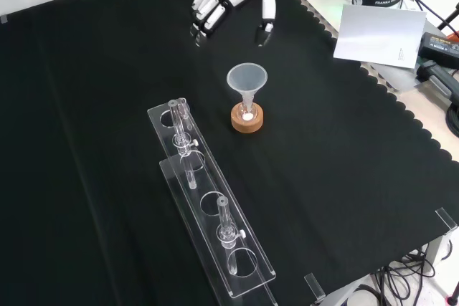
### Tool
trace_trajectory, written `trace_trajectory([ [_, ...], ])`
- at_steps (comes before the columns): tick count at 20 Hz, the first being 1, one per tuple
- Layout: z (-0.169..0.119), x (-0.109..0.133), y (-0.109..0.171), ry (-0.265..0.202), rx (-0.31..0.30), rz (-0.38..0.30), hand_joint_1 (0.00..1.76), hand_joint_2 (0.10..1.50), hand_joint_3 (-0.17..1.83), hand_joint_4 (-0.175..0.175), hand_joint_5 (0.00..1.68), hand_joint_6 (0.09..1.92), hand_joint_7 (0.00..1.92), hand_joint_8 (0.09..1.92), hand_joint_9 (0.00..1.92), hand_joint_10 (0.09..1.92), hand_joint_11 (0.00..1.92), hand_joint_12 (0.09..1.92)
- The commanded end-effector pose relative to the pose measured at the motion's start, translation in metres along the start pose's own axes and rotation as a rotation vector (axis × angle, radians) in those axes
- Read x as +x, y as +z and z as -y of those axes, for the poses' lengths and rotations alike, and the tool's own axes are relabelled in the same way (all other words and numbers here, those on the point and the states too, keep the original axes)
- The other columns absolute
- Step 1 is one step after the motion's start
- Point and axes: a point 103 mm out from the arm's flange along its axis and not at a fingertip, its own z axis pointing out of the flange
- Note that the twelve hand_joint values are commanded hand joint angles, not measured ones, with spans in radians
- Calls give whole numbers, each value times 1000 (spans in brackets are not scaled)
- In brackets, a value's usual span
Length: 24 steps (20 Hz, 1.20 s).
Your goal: Remove the funnel from the round-bottom flask.
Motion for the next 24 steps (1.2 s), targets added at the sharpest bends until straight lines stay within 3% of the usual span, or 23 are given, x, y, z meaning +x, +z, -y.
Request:
trace_trajectory([
  [1, 1, 24, 13, -20, 83, -10, 659, 656, 351, 0, 93, 87, 2, 455, 243, 728, 291, 1418],
  [6, -5, 31, 20, -24, 107, -9, 612, 674, 306, -2, 22, 87, 0, 225, 137, 794, 254, 1453],
  [13, -16, 40, 38, -38, 128, 20, 594, 688, 260, -4, 0, 87, 0, 87, 31, 849, 230, 1478],
  [19, -22, 43, 63, -33, 106, 49, 597, 691, 238, -3, 0, 87, 0, 87, 0, 838, 177, 1503],
  [24, -27, 43, 70, -36, 123, 44, 608, 692, 227, -3, 0, 87, 0, 87, 0, 810, 181, 1509],
])
